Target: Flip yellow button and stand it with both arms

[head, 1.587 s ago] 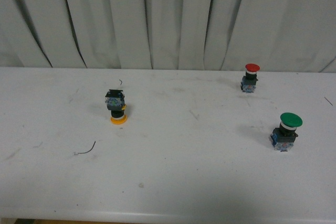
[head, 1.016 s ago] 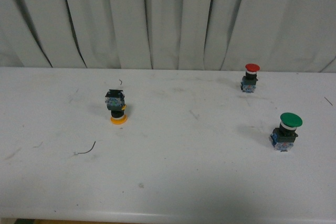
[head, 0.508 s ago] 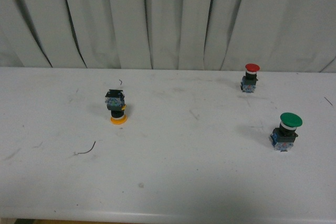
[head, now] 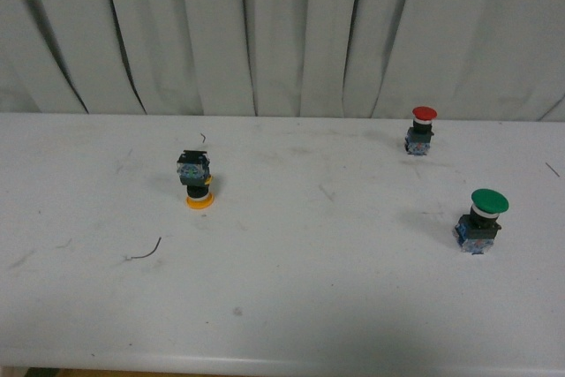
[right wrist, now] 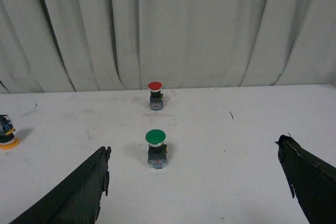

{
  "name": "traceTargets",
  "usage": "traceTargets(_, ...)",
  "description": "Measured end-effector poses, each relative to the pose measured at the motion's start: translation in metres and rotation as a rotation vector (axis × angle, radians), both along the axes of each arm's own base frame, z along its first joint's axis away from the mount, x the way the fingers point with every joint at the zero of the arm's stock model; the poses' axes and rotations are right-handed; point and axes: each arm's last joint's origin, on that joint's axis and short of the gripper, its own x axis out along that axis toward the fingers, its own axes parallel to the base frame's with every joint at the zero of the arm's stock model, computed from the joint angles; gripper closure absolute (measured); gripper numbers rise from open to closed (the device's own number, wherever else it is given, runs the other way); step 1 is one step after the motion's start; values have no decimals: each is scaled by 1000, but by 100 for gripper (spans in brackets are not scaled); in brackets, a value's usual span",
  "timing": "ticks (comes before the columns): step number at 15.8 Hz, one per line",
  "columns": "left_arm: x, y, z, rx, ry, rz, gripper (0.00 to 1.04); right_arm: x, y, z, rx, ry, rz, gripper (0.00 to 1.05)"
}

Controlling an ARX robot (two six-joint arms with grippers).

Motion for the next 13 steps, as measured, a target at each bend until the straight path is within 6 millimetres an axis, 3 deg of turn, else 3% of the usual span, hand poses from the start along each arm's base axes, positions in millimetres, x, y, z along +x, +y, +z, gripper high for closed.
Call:
traceTargets(1, 2, -4, 6, -27, 127, 50, 7, 0, 0, 0, 0, -1, 1, 6)
traceTargets(4, 15, -11, 31, -113, 47, 77, 7, 0, 0, 0, 0, -2, 1, 6)
traceTargets(6, 39, -13, 31, -121, 53, 46, 7, 0, 0, 0, 0, -1, 1, 6)
traceTargets(8, 83, -17, 44, -124, 14, -27, 7, 0, 0, 0, 0, -1, 1, 6)
traceTargets(10, 140, -25, 52, -115, 6, -94, 7, 0, 0, 0, 0, -1, 1, 6)
traceTargets(13, 230, -47, 27, -50, 174, -224, 7, 0, 0, 0, 0, -1, 1, 6)
